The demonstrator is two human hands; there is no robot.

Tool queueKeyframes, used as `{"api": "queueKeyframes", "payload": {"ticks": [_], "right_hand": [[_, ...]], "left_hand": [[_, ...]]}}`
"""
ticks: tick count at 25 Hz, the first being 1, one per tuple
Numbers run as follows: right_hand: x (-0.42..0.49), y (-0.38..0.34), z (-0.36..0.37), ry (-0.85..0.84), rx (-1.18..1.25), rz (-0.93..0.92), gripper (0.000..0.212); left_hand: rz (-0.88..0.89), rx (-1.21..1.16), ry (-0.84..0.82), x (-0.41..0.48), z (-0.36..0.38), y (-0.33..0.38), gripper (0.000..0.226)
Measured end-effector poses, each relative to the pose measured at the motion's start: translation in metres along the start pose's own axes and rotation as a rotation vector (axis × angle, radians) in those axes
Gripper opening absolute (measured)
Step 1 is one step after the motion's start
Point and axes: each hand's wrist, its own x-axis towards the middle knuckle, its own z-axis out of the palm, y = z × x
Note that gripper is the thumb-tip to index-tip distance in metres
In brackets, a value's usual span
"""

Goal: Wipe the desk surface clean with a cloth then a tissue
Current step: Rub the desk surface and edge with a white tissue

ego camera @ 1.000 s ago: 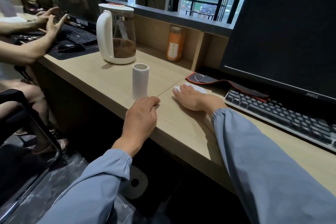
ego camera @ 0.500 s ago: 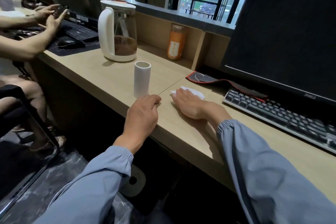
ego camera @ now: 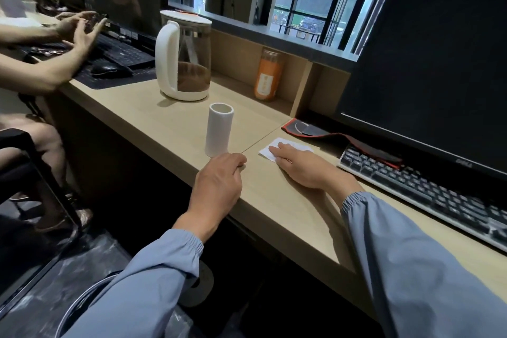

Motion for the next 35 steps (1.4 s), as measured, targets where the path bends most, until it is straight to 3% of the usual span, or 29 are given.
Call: {"api": "queueKeyframes", "payload": {"ticks": [4, 7, 10, 13, 18, 21, 25, 29, 33, 35], "right_hand": [[0.003, 0.000, -0.013, 0.056, -0.001, 0.033, 0.042], [-0.016, -0.015, -0.003, 0.044, 0.084, -0.143, 0.037], [-0.023, -0.009, 0.004, 0.003, 0.029, -0.307, 0.045], [-0.016, 0.000, -0.014, 0.098, 0.097, -0.075, 0.040], [-0.040, -0.025, 0.008, 0.002, 0.012, -0.366, 0.048], [-0.035, -0.018, -0.003, 0.085, 0.069, -0.152, 0.038], [-0.059, -0.044, 0.016, 0.085, -0.056, -0.484, 0.036], [-0.059, -0.032, 0.002, 0.169, -0.073, -0.324, 0.038], [-0.090, -0.074, 0.017, 0.216, -0.255, -0.611, 0.029], [-0.079, -0.073, 0.022, 0.238, -0.158, -0.589, 0.029]], "left_hand": [[0.029, 0.008, 0.045, 0.000, 0.003, -0.002, 0.028], [0.031, 0.017, 0.055, 0.000, 0.005, -0.004, 0.031], [0.025, 0.020, 0.058, 0.001, 0.006, -0.005, 0.031], [0.037, 0.010, 0.041, -0.001, 0.005, -0.004, 0.027], [0.021, 0.039, 0.033, 0.000, 0.004, -0.005, 0.025], [0.006, -0.009, -0.017, -0.001, -0.001, -0.002, 0.028], [-0.022, -0.059, -0.078, 0.002, -0.010, -0.004, 0.032], [-0.042, -0.176, -0.139, 0.004, -0.018, -0.004, 0.039], [-0.071, -0.191, -0.198, 0.012, -0.025, -0.008, 0.041], [-0.078, -0.214, -0.203, 0.012, -0.026, -0.006, 0.042]]}}
